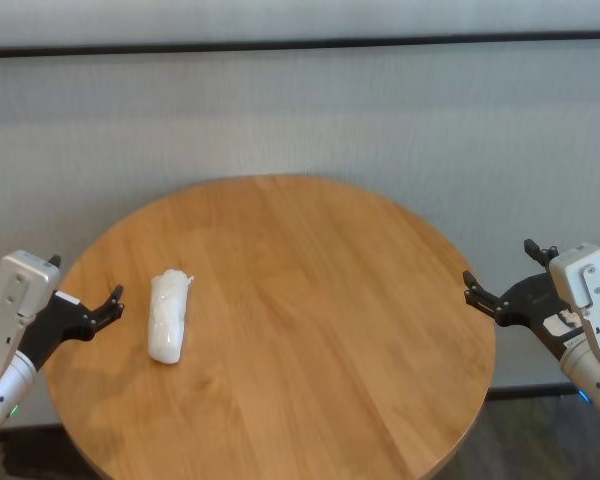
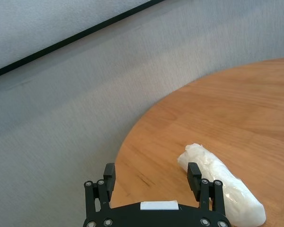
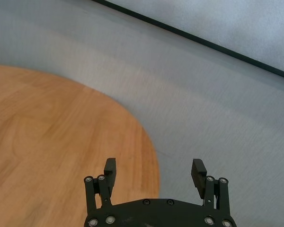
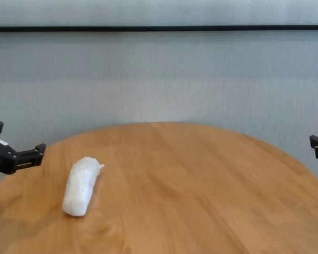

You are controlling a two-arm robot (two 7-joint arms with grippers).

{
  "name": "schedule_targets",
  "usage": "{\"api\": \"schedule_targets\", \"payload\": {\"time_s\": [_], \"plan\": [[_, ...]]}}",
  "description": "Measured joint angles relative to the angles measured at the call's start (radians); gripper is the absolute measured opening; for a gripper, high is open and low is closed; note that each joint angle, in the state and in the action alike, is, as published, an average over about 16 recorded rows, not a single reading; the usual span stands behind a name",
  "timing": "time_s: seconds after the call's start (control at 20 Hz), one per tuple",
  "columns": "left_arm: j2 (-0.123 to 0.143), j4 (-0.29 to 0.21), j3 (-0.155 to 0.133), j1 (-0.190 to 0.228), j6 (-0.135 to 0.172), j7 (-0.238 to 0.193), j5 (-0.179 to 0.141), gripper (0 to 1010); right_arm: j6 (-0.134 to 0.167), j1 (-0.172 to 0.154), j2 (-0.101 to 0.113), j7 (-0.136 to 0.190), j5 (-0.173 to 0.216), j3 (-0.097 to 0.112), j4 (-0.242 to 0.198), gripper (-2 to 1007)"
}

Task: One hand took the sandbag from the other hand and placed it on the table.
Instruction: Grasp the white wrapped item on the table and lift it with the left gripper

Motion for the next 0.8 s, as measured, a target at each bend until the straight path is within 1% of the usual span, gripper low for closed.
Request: {"api": "schedule_targets", "payload": {"time_s": [0.8], "plan": [[0.000,0.000,0.000,0.000,0.000,0.000,0.000,1001,0.000,0.000,0.000,0.000,0.000,0.000,0.000,1002]]}}
